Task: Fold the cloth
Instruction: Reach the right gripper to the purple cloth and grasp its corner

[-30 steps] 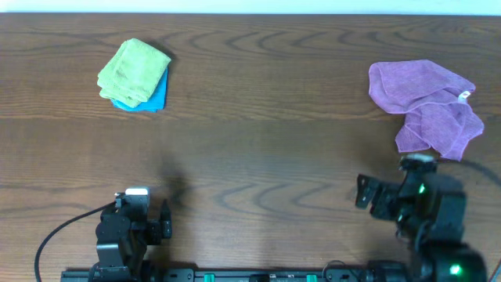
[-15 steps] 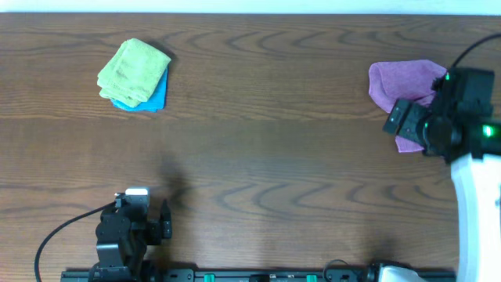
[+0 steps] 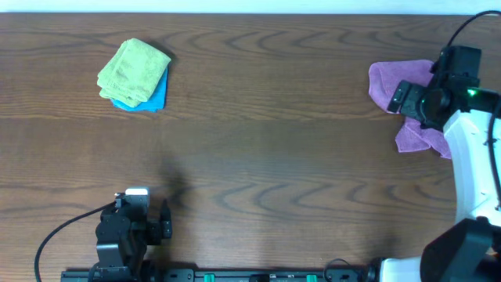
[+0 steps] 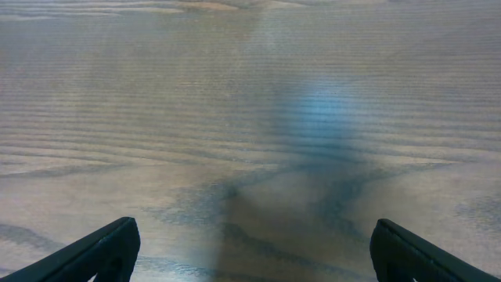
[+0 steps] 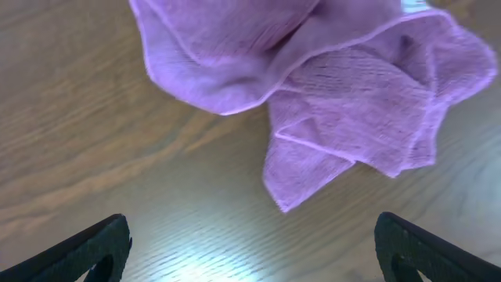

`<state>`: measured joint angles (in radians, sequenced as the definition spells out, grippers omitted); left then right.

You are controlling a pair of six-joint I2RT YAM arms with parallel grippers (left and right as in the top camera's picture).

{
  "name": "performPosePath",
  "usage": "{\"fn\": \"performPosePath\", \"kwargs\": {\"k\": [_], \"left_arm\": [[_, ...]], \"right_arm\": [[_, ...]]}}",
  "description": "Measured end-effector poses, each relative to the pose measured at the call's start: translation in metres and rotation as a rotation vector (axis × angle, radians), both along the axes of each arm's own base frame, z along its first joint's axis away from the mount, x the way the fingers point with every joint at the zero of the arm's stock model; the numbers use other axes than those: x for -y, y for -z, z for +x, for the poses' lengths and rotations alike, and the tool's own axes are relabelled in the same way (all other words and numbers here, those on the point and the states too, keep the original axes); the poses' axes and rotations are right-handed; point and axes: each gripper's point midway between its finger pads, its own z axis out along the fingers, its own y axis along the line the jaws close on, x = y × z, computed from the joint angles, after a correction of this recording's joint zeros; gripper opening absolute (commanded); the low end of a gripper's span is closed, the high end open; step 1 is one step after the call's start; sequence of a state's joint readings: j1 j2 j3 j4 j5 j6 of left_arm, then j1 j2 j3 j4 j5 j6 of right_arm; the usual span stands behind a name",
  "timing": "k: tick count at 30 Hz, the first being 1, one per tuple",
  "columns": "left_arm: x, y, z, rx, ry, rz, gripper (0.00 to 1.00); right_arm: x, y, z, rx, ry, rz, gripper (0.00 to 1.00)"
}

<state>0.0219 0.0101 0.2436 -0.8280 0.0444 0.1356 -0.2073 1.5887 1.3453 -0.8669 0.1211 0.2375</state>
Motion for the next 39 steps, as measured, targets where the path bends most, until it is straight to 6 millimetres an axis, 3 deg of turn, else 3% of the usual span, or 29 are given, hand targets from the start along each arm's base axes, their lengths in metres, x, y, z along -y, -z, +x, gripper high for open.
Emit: {"fn": "performPosePath", "kwargs": {"k": [7,11,16,26,39], "left_arm": [[0.0,0.0,0.0,0.0,0.0,0.0,0.95],[0.0,0.0,0.0,0.0,0.0,0.0,0.95],[0.0,0.0,0.0,0.0,0.0,0.0,0.95],[0.0,0.0,0.0,0.0,0.0,0.0,0.95],[0.0,0.0,0.0,0.0,0.0,0.0,0.95]], "right_arm": [[0.016,-0.007,0.026,0.1,0.042,-0.053,0.99],[0.026,-0.001,0.031,0.121,0.117,-0.027,0.99],[0.035,0.03,0.04,0.095,0.178,0.027,0.94],[0.023,0.109,0.051,-0.02,0.236,0.174,0.88],[0.022,0.125,0.08,0.071,0.251,0.223,0.8]]}}
